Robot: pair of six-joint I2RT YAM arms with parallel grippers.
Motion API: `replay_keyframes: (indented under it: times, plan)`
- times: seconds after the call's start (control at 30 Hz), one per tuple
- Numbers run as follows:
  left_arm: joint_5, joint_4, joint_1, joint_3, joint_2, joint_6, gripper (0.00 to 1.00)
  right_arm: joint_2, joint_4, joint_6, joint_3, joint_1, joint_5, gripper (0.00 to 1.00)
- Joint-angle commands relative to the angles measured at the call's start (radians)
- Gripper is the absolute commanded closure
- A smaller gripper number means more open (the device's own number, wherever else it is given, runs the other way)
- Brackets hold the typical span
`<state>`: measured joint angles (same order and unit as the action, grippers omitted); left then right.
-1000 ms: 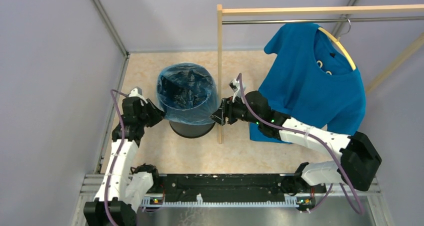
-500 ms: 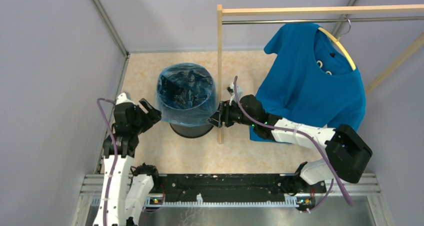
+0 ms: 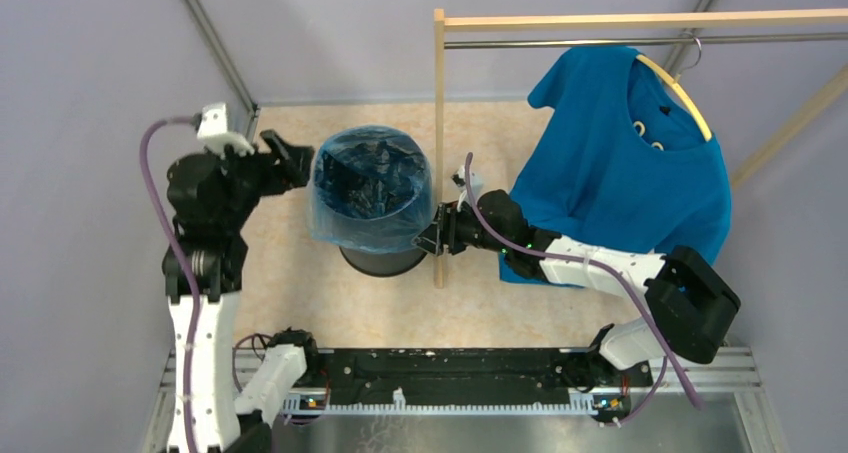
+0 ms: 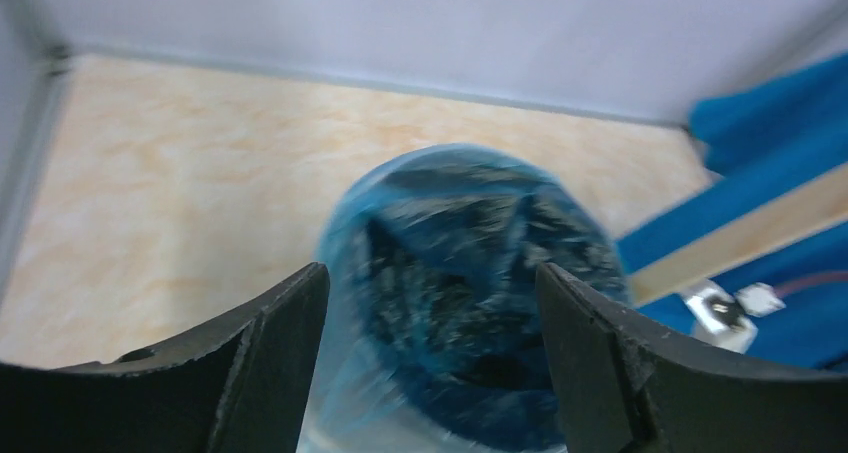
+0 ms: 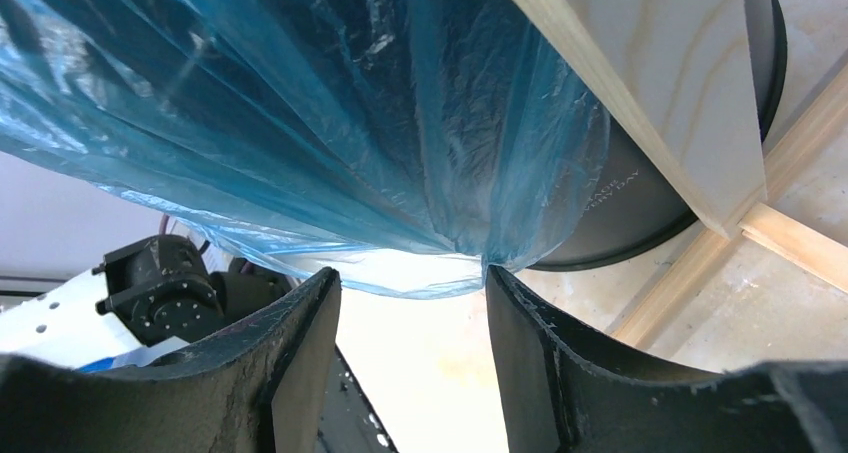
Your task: Put the trash bags into the trash bin
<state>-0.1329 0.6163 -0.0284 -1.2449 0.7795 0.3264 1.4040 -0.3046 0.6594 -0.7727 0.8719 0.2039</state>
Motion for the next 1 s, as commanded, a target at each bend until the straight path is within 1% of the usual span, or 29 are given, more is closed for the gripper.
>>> replay_keyframes:
  times: [0.0, 0.07, 0.17, 0.2, 0.27, 0.43, 0.57, 0.67, 0.77, 0.9, 0.97]
  plan:
    - [-0.396, -0.081, 0.038, -0.105, 0.206, -0.044, 0.20, 0.015, -0.054, 0.009, -0.042, -0.006, 0.005, 0.45]
    - [-0.343, -0.074, 0.122, -0.124, 0.254, -0.057, 0.25, 0.012, -0.052, 0.009, -0.039, -0.005, 0.000, 0.45]
    - [-0.095, -0.051, 0.340, -0.148, 0.324, -0.101, 0.30, 0.003, -0.053, 0.011, -0.030, -0.006, -0.010, 0.45]
    - [-0.034, -0.043, 0.394, -0.155, 0.351, -0.108, 0.32, 0.002, -0.054, 0.012, -0.030, -0.006, -0.012, 0.46]
    - [0.038, -0.045, 0.451, -0.150, 0.393, -0.109, 0.37, 0.001, -0.053, 0.014, -0.030, -0.005, -0.013, 0.46]
    - [0.120, -0.086, 0.465, -0.112, 0.474, -0.132, 0.43, 0.002, -0.047, 0.015, -0.035, -0.005, -0.022, 0.46]
    - [0.188, -0.113, 0.465, -0.078, 0.531, -0.148, 0.44, 0.005, -0.053, 0.014, -0.036, -0.005, -0.036, 0.46]
    - [0.214, -0.189, 0.465, -0.019, 0.544, -0.140, 0.47, 0.019, -0.069, 0.021, -0.034, -0.005, -0.039, 0.47]
    - [0.247, -0.254, 0.465, 0.034, 0.542, -0.099, 0.49, 0.034, -0.096, 0.037, -0.032, -0.005, -0.037, 0.48]
    - [0.274, -0.401, 0.466, 0.139, 0.524, -0.043, 0.48, 0.052, -0.122, 0.054, -0.032, -0.005, -0.026, 0.49]
    - [0.270, -0.447, 0.465, 0.165, 0.528, -0.037, 0.45, 0.058, -0.128, 0.058, -0.033, -0.005, -0.020, 0.50]
